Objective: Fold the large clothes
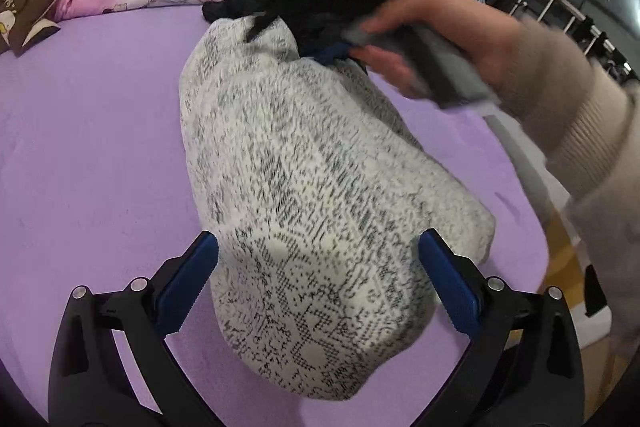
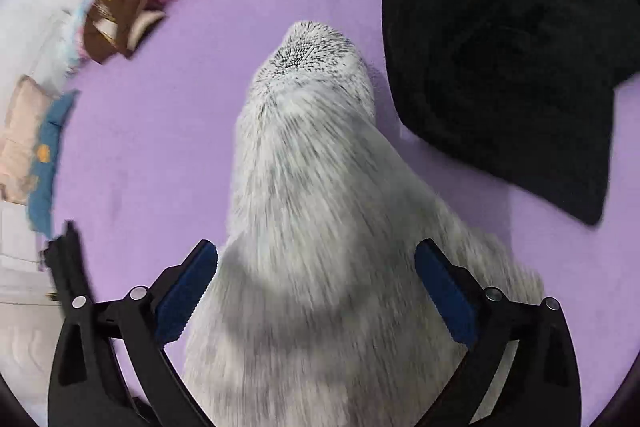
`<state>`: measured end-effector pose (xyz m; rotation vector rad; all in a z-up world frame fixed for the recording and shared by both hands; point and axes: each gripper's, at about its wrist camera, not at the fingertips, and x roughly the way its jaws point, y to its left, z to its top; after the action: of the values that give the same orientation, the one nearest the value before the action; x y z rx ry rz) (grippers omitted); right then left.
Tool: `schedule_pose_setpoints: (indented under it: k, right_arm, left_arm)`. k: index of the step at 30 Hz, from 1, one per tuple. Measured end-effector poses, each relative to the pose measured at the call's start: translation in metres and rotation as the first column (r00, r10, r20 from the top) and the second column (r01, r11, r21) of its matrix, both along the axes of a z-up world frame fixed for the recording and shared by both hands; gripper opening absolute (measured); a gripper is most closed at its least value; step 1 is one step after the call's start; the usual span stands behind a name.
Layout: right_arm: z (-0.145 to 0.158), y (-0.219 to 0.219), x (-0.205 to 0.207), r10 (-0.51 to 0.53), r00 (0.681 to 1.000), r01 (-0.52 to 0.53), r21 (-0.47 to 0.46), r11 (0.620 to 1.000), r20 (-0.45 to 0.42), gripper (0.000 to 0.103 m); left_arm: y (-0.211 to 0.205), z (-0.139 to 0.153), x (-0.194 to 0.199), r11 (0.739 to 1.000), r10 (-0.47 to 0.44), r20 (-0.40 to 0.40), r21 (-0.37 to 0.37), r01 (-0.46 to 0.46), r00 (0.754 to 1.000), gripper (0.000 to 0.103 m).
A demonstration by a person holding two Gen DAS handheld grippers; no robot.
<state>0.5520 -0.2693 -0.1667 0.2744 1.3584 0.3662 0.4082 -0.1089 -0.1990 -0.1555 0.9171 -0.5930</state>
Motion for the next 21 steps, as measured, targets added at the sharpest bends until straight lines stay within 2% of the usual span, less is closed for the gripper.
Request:
schedule_pose_setpoints:
  k: [4, 6, 9, 11, 15, 19, 21]
  right_arm:
    - [0.027, -0.034, -0.043, 0.012, 0.999, -0.014, 0.035, 0.999, 0.049, 0.098]
    - [0.031, -0.056, -0.064, -0.005, 0.998, 0.002, 0.04, 0.999, 0.07, 0.098]
    - [0.027, -0.085, -0.087, -0.035, 0.996, 0.028, 0.083, 0.996, 0.078, 0.098]
    - [0.016, -0.105, -0.103, -0.055, 0.995, 0.041, 0.169, 0.985, 0.08, 0.098]
    - [-0.016, -0.13, -0.124, -0.087, 0.996, 0.076, 0.347, 0.935, 0.019, 0.098]
    - [-0.052, -0.15, -0.13, -0.122, 0.992, 0.118, 0.397, 0.91, -0.015, 0.098]
    - [-0.067, -0.158, -0.13, -0.133, 0.99, 0.139, 0.415, 0.899, -0.045, 0.098]
  left_arm:
    - [0.023, 0.013, 0.005, 0.997, 0.006, -0.032, -0.08, -0.009, 0.999, 0.097]
    - [0.037, 0.012, 0.011, 0.994, 0.028, -0.05, -0.108, -0.033, 0.998, 0.097]
    - [0.055, 0.001, 0.026, 0.986, 0.044, -0.127, -0.156, -0.064, 0.991, 0.097]
    - [0.066, -0.009, 0.036, 0.976, 0.048, -0.182, -0.202, -0.086, 0.982, 0.096]
    - [0.079, -0.022, 0.051, 0.958, 0.029, -0.25, -0.27, -0.098, 0.968, 0.096]
    - [0.083, -0.036, 0.067, 0.935, -0.006, -0.299, -0.339, -0.1, 0.954, 0.096]
    - [0.081, -0.05, 0.079, 0.933, -0.025, -0.355, -0.343, -0.105, 0.934, 0.096]
